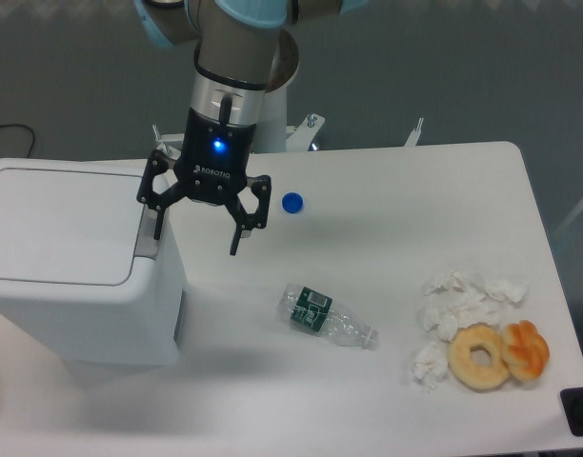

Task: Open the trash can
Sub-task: 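Press the gripper finger on the bin lid to flip it open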

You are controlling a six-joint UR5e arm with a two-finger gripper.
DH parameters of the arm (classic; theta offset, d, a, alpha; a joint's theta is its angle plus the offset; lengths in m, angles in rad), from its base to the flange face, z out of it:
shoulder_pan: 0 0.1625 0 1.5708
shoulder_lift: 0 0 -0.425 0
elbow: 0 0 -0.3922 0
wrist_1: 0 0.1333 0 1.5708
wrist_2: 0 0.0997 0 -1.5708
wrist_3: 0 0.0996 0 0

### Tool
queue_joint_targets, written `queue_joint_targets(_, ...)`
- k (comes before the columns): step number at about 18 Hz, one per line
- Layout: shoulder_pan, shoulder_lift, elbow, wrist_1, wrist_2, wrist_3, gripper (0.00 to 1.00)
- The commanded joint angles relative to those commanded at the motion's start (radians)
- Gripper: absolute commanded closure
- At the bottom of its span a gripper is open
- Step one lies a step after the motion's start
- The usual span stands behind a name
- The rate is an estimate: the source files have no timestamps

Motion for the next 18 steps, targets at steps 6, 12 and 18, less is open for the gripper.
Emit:
queue_joint_targets(6, 0.0, 0.0, -0.005, 0.002, 0.0, 0.0, 0.0)
queue_joint_targets(12, 0.0, 0.002, 0.012, 0.003, -0.005, -0.006, 0.0)
queue_joint_targets(18, 0.02, -0.017, 0.104, 0.005, 0.003, 0.024, 0.0)
